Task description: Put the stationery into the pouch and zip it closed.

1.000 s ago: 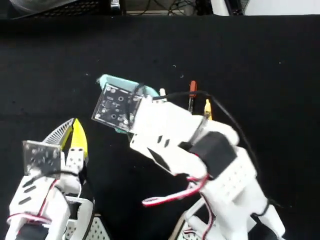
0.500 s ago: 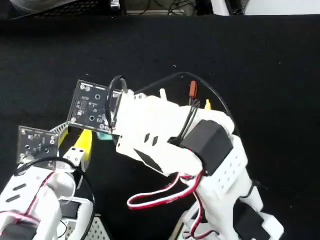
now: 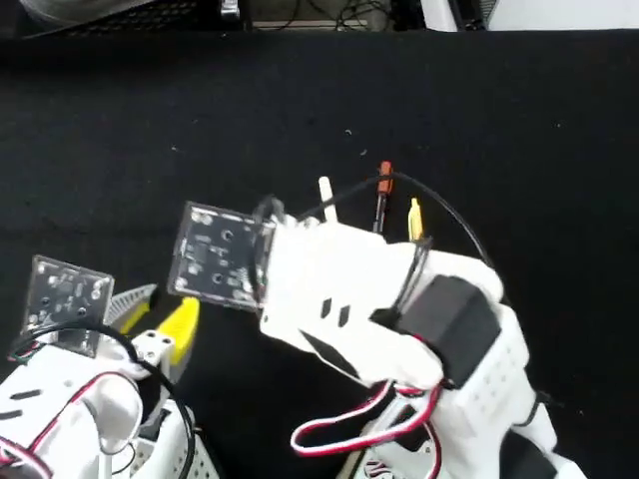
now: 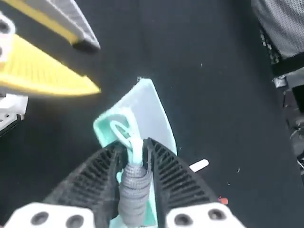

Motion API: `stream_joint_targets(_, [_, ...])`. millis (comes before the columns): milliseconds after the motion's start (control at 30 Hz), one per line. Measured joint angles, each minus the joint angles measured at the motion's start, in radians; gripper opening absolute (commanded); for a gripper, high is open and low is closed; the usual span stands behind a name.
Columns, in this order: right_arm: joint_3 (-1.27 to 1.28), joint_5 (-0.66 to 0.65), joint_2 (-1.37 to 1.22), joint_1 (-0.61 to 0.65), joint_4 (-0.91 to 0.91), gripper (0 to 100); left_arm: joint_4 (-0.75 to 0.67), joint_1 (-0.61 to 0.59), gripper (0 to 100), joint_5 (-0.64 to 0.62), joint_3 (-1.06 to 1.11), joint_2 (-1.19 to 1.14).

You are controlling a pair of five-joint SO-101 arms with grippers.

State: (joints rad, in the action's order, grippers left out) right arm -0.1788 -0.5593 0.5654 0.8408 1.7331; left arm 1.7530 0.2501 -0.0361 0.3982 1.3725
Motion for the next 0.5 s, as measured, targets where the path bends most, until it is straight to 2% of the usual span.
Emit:
stream_joint_targets(133, [0.060,0.000,0.003,0.002,-0.048,1.2,-0.015,0.078,16,-0.044,0.000,0.000])
stream_joint_targets(367, [0.094,-0.034,0.003,0.002,-0.087,1.2,-0.021,0.097,17,-0.049,0.003,-0.006])
stream_joint_targets(500, [0.094,-0.035,0.003,0.003,-0.087,1.2,-0.058,0.097,20,-0.049,0.075,-0.009])
